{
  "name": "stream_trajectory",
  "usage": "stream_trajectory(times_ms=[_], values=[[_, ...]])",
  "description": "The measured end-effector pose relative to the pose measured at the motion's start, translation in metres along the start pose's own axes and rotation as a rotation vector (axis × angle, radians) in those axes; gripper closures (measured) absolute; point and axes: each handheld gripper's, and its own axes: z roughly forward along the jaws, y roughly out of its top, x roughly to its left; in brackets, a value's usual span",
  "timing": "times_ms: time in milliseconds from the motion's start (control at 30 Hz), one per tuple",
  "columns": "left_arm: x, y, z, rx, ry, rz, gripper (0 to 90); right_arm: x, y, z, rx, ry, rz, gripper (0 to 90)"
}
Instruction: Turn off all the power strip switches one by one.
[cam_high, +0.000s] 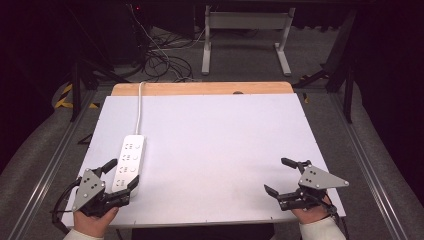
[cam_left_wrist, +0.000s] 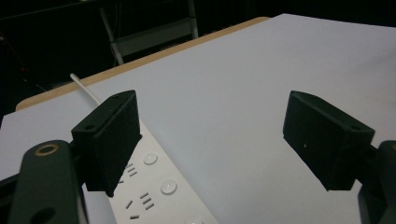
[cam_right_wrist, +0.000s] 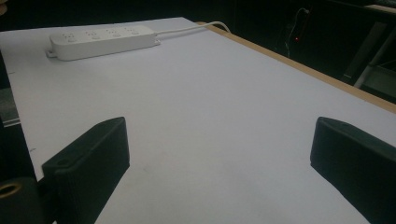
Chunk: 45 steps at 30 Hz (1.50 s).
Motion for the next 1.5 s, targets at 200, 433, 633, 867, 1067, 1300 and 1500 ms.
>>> stream_trajectory(times_ms=[200, 433, 633, 867, 1067, 1300, 1500], values=[[0.002, 0.002, -0.001, 0.018, -0.023, -0.038, 19.7, 0.001, 0.000, 0.001, 0.003, 0.016, 0.003, 5.7], [-0.001, 0.003, -0.003, 0.035, 0.002, 0.029, 22.3, 0.003, 0.001, 0.001, -0.006, 0.019, -0.007, 6.7], [0.001, 0.005, -0.004, 0.047, -0.010, 0.000, 25.5, 0.003, 0.001, 0.001, -0.006, 0.022, -0.010, 7.2], [0.002, 0.012, -0.006, 0.067, -0.035, -0.014, 35.5, 0.003, 0.001, 0.002, -0.005, 0.024, -0.011, 7.5], [0.005, 0.024, -0.002, 0.094, -0.056, 0.003, 43.2, 0.004, 0.001, 0.004, 0.000, 0.030, -0.009, 7.7], [0.010, 0.033, 0.002, 0.120, -0.068, -0.012, 44.6, 0.005, 0.001, 0.005, 0.000, 0.035, -0.005, 7.9], [0.018, 0.040, 0.006, 0.143, -0.072, -0.024, 45.4, 0.006, 0.001, 0.005, 0.004, 0.038, -0.014, 7.9]])
